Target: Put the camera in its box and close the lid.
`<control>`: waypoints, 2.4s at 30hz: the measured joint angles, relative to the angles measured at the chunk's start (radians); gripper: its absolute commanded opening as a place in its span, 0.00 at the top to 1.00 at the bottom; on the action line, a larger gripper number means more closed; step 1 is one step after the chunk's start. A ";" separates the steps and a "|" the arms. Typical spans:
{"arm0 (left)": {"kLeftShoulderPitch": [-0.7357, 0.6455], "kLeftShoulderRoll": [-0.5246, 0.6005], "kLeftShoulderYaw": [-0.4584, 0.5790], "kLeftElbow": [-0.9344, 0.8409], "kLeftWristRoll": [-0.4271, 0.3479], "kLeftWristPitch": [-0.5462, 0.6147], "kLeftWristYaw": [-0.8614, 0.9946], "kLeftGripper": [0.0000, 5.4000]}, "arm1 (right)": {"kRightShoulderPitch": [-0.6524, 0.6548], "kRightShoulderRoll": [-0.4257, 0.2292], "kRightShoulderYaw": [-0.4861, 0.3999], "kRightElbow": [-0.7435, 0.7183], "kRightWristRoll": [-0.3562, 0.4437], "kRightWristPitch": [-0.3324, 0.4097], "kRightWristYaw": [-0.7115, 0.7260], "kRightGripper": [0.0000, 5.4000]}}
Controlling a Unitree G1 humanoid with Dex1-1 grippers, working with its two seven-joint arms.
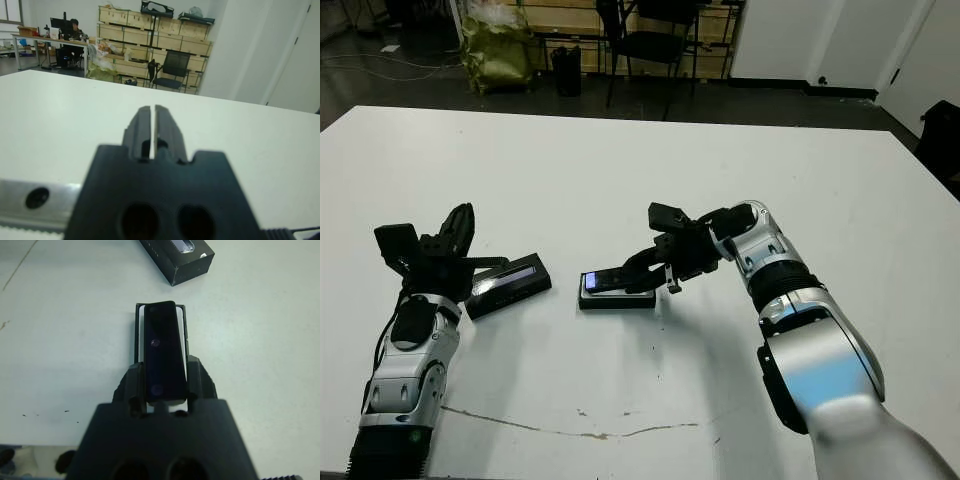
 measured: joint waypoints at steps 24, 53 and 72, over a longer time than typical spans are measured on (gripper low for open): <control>0.007 -0.001 -0.002 -0.012 0.000 0.016 0.005 1.00 | 0.000 0.009 0.004 0.026 -0.016 -0.010 -0.005 0.88; 0.021 -0.003 -0.010 -0.023 0.012 0.018 0.032 1.00 | -0.018 0.042 0.038 0.037 -0.041 -0.017 -0.025 0.84; 0.023 -0.002 -0.015 -0.025 0.012 0.023 0.031 1.00 | -0.018 0.066 0.034 0.039 -0.044 -0.095 -0.017 0.06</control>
